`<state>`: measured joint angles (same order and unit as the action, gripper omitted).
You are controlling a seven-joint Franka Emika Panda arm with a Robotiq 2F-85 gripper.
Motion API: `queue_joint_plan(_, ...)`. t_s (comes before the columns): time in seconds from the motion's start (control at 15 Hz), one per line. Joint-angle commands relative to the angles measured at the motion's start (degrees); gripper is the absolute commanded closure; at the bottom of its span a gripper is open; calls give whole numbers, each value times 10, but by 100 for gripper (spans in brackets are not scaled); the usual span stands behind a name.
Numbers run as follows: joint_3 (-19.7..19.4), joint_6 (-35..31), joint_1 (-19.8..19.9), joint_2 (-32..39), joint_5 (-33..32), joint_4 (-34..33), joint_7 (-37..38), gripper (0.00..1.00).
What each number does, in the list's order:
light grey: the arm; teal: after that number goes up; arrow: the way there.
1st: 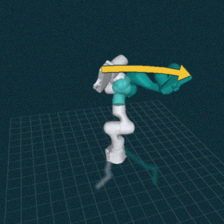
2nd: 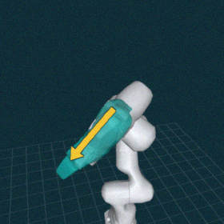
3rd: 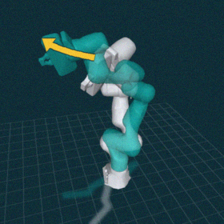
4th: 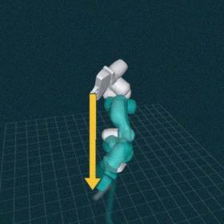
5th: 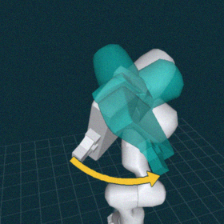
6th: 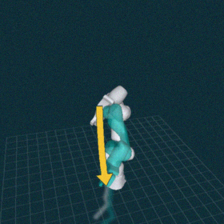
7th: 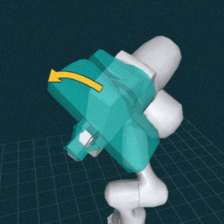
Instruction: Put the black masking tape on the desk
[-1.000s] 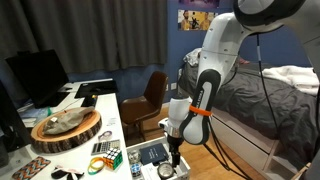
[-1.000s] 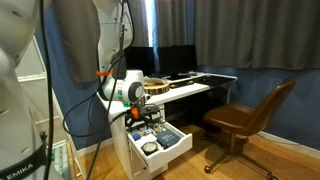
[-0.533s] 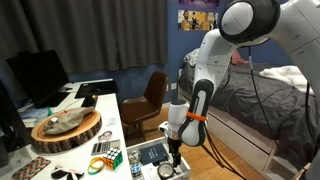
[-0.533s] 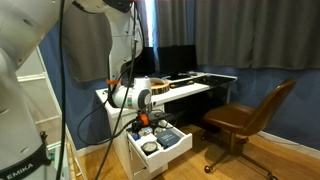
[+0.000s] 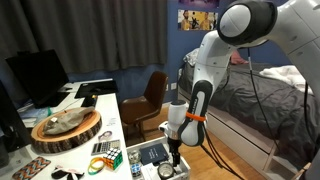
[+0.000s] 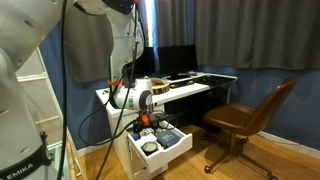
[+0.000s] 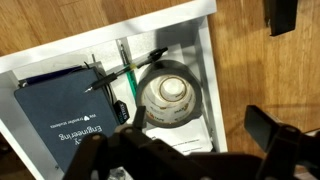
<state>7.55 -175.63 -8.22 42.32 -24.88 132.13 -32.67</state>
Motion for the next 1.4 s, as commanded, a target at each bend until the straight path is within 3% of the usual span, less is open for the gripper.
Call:
queue_joint_plan(0.0,-16,6,-20,45,3,-49,36,0)
queue_joint_plan(0.2,-21,3,-34,84,1,-87,54,0)
queue_joint_plan(0.8,-86,4,-115,172,-3,-185,106,3)
queue_joint_plan(1.0,-105,4,-132,192,-2,-206,122,17)
queue_joint_plan(1.2,-106,2,-132,208,-1,-222,129,43)
queue_joint_plan(1.27,-105,0,-131,212,-1,-226,130,57)
queue_joint_plan(1.33,-105,0,-131,215,-1,-229,131,63)
